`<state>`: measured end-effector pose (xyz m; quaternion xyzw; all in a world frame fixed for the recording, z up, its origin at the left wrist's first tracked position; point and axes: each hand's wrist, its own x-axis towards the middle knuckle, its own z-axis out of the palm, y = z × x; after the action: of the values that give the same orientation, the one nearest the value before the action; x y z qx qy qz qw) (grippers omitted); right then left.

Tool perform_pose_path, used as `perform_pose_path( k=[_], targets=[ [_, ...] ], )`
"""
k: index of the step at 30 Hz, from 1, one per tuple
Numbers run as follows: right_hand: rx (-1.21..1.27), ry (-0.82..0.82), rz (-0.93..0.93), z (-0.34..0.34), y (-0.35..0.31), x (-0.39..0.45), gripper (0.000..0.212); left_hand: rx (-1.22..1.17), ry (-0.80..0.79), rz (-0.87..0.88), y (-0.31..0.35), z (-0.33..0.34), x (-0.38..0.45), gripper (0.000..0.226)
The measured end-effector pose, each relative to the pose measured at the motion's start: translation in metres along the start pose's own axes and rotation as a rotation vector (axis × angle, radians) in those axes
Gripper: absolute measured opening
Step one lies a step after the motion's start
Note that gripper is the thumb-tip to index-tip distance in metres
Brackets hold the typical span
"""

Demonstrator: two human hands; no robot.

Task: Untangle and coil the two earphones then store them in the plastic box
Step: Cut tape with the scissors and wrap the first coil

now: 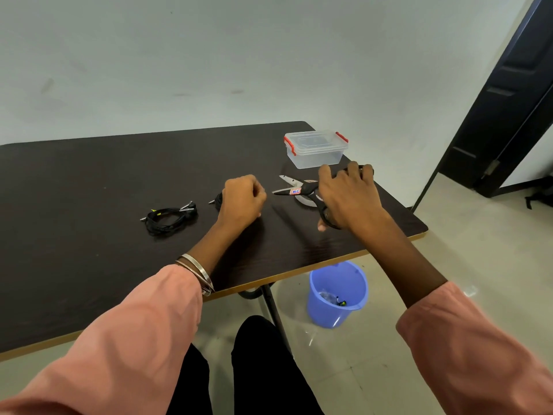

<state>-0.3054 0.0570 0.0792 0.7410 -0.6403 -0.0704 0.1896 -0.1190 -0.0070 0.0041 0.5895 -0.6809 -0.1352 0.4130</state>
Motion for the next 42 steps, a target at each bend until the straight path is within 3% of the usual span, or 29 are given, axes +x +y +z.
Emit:
perform_pose_path(
  k=[3,7,10,14,17,20,23,27,32,36,42],
  targets=[
    [0.103,-0.027,0.029,0.005,0.004,0.003,0.092,-0.234,0.009,-0.184,0.006,-0.001,-0.003,0.012],
    [0.464,-0.154,0.113,0.01,0.012,0.008,0.087,-0.736,-0.004,-0.49,0.012,-0.001,-0.007,0.013],
    [0.73,-0.228,0.158,0.007,0.019,0.009,0.082,-0.928,-0.149,-0.509,0.017,-0.005,-0.014,0.012],
    [0.875,-0.299,0.141,0.002,0.028,0.016,0.064,-0.58,-0.409,-0.053,0.011,0.002,-0.025,0.012],
    [0.933,-0.351,0.135,0.003,0.034,0.026,0.066,-0.254,-0.472,0.294,0.009,0.013,-0.024,0.006],
    [0.942,-0.376,0.136,0.005,0.038,0.034,0.07,-0.106,-0.516,0.483,0.012,0.025,-0.019,0.007],
    [0.966,-0.371,0.132,0.01,0.041,0.04,0.069,-0.037,-0.562,0.469,0.014,0.035,-0.014,0.009],
    [0.977,-0.26,0.144,0.016,0.042,0.045,0.08,0.072,-0.6,0.373,0.019,0.037,-0.011,0.039],
    [1.015,-0.066,0.213,0.011,0.037,0.054,0.071,0.046,-0.65,0.337,0.02,0.034,-0.009,0.019],
    [0.931,-0.118,0.307,0.014,0.041,0.057,0.074,-0.166,-0.668,0.25,0.016,0.029,-0.008,0.01],
    [0.856,-0.087,0.691,0.064,0.041,0.031,0.081,-0.479,-0.433,0.2,0.01,0.021,-0.015,0.012]
  ],
)
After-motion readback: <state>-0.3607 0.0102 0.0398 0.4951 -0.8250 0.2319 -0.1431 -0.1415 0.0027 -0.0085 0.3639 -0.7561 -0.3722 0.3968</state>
